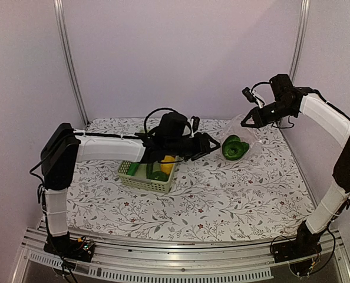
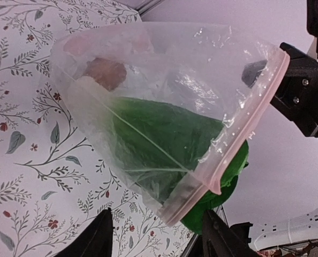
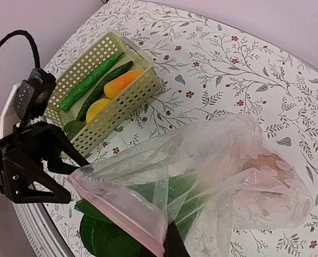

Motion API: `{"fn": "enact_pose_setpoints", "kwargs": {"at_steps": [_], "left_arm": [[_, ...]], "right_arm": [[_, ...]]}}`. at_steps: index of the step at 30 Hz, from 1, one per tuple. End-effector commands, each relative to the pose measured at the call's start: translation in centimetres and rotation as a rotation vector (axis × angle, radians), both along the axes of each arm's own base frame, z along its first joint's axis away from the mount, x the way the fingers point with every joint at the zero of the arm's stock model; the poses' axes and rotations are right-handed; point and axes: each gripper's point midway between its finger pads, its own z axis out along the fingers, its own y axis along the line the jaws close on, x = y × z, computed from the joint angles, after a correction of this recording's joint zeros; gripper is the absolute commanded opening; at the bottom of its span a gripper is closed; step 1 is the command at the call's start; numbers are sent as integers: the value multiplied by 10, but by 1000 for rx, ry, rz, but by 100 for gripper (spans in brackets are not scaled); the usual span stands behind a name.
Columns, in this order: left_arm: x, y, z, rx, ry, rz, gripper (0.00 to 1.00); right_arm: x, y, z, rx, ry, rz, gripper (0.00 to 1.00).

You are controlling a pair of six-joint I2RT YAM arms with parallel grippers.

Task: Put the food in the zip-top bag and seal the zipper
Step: Adjust the fake vegetable in the zipper food storage bag.

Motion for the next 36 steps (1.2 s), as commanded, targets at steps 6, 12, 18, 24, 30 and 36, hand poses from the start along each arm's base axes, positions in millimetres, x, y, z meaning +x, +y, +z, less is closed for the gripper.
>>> {"fn": "enact_pose_setpoints", "kwargs": {"at_steps": [6,12,18,24,30,36], "left_arm": [[-11,-20,0,-18,-12,-47,53],[-1,-26,-14,10,-14,-30,49],[21,-35,-18,60,-58,6,45],[70,-14,-35,173,-77,142,45],[70,-21,14,129,-238,80,75],[39,0,51,194,-322,107,100]], "right_arm": [[5,4,14,30,-21,-7,0],[2,5,12,40,-8,0,0],[-4,6,9,49,9,10,0],[-10,7,15,60,-1,22,0],[-10,5,16,51,-2,7,0],[-1,5,19,56,-5,-7,0]]}}
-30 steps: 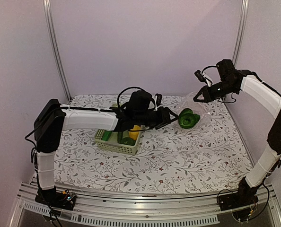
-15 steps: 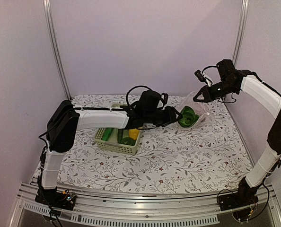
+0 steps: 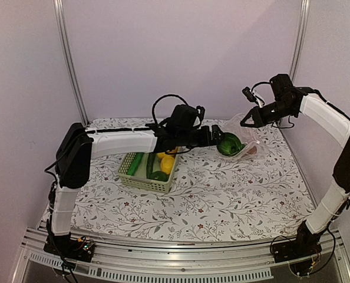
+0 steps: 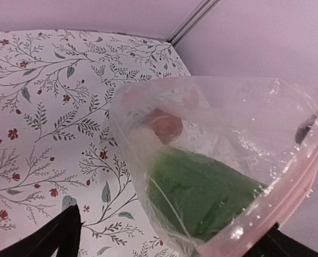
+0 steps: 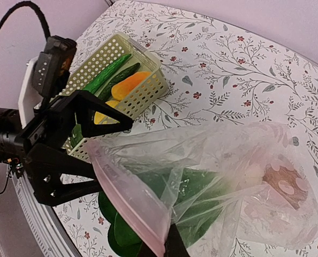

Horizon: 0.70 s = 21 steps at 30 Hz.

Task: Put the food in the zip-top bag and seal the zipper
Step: Adjust the fake vegetable in the zipper food storage bag, then adjust the zipper food storage bag at the center of the board.

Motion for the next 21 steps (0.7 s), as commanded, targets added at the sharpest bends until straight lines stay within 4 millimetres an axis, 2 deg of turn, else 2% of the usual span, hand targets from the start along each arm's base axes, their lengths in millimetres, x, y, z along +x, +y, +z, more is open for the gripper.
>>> {"fn": "enact_pose_setpoints", "kwargs": {"at_steps": [1,5,12,16,21], "left_arm": [[-32,17,55,-3,-88,-11,100],[-52,29,50,-53,-44,-12,98],[-69,23,9,-81,105,-62,68],[-70,15,-2,-119,142,-93,49],[-71,5,-6,-142,155,-119,48]], "right_arm": [[4,1,16,18,-27,-13,0],[9,1,15,12,-27,-20,0],[10,2,12,18,-18,-16,0],[10,1,12,12,-20,-21,0],[9,1,10,8,-21,-20,0]]}}
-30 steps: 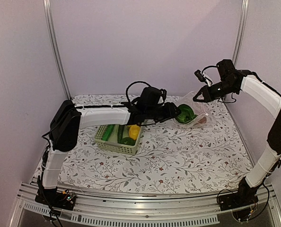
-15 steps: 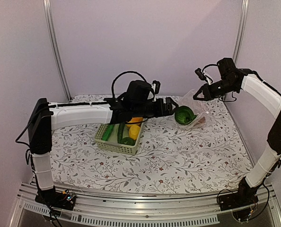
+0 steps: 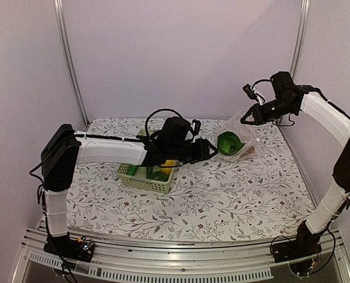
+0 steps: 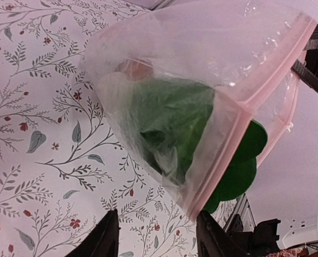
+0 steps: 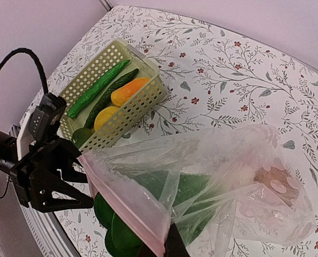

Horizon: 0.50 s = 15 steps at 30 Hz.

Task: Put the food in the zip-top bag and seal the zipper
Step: Adjust the zipper food storage bag at the center of the board.

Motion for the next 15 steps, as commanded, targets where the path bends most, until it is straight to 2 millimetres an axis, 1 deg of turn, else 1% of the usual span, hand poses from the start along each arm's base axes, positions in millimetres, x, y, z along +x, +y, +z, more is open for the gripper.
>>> {"fn": "enact_pose_setpoints", "kwargs": {"at_steps": [1,9,11,15], "left_arm": [[-3,-12,0,-55,17,-39,48],[0,-18,-12,-57,44,-45,45],[1,-21,-12,-63,44,-50,44],[5,-24,-17,-58,52,-43,38]], "right_arm": [[5,1,0,0,-6,-4,0],[5,1,-1,3,-4,-1,0],[5,1,-1,2,-2,-3,0],[4,2,-1,6,-1,1,0]]}}
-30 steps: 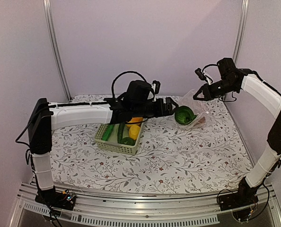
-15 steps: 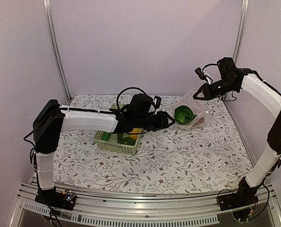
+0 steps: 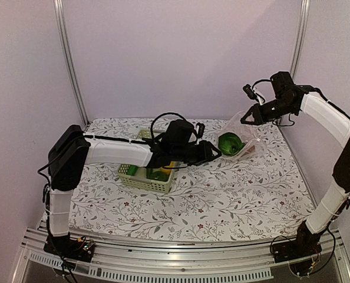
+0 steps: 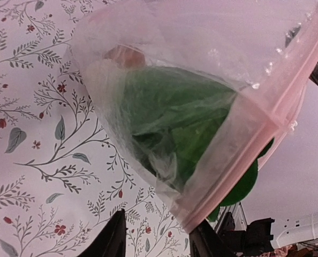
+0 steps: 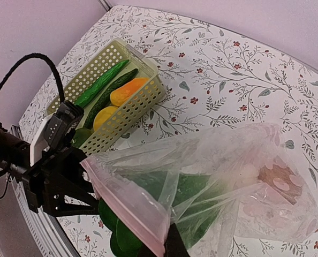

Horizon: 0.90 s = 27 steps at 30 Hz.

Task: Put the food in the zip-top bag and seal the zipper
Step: Adjust the zipper food storage bag at the center of the board.

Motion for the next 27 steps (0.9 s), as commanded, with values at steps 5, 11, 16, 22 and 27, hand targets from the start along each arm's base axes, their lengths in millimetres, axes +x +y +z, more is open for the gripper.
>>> {"fn": "enact_pose_setpoints", "kwargs": {"at_steps": [5,11,16,22,27], "left_arm": [[20,-7,-4,-41,21,28,29],[43,-9,16,-95,-19,50,0],[35,-2,108,-264,-137,26,0],[27,9,157,-281,-225,76,0],[27,-16,146,-283,-167,12,0]], "right_arm": [[0,4,-4,17,12,13,0],[-3,0,-9,-7,11,8,0],[10,-29,-3,-189,-87,-75,0],[16,-48,15,-290,-172,-124,0],[26,-54,41,-299,-239,-171,0]]}}
